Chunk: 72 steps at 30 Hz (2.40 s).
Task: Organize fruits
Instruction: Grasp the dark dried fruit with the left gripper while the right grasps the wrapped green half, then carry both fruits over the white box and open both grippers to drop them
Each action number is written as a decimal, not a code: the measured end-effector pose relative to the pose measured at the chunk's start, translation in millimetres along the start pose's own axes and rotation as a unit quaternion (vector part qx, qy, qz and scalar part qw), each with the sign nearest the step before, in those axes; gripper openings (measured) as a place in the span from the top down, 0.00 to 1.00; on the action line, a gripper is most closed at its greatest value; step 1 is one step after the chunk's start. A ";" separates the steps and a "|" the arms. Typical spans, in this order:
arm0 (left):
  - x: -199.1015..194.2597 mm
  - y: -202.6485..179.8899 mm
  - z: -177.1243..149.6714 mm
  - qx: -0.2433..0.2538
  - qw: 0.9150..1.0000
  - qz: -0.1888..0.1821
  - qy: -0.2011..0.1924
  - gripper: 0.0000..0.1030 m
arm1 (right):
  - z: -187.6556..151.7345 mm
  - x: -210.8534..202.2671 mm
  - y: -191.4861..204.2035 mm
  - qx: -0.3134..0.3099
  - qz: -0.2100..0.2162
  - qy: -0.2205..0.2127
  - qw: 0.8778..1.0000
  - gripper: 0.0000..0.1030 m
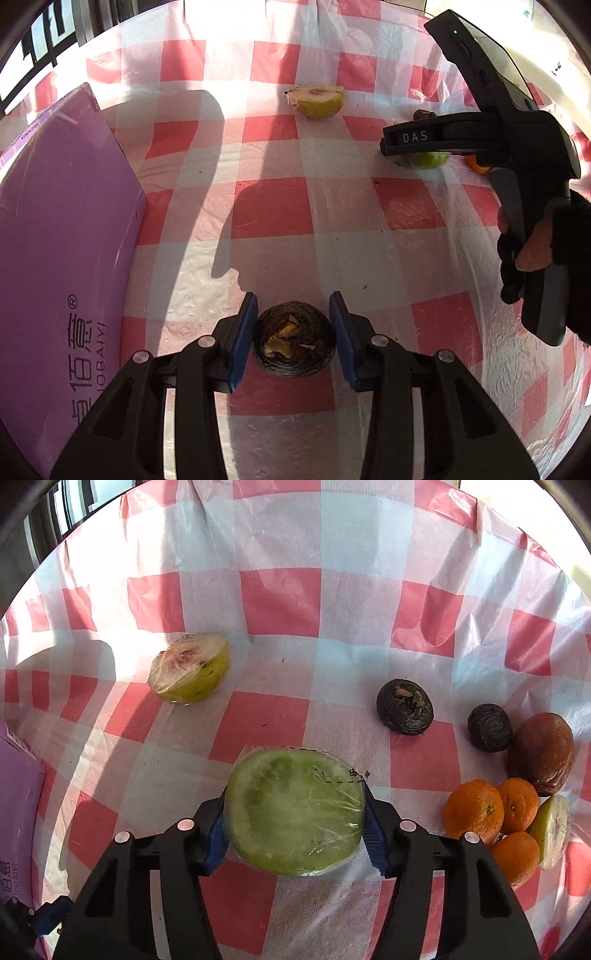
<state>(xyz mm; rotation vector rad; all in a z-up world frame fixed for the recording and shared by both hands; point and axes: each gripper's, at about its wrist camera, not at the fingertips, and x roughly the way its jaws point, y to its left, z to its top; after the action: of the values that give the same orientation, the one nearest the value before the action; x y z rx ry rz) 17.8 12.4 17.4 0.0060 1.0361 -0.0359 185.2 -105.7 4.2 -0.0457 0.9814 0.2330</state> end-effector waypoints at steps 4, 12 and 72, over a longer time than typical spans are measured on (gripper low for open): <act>-0.9 -15.4 -3.3 0.021 1.000 -0.011 0.002 0.61 | -32.4 -23.2 -18.6 0.043 0.014 0.003 0.999 0.43; -11.8 -47.2 -22.4 0.075 0.996 -0.054 0.003 0.61 | -128.4 -78.5 -50.2 0.091 0.015 0.031 0.995 0.43; -110.5 271.7 -37.2 0.026 0.999 0.028 0.026 0.61 | -128.2 -154.8 336.3 -0.215 0.032 0.087 0.972 0.42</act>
<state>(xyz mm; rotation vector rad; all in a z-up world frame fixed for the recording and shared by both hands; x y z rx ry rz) -61.6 287.7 90.3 0.0846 1.0871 -0.0113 -74.8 176.4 83.4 -0.4381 1.0921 0.5047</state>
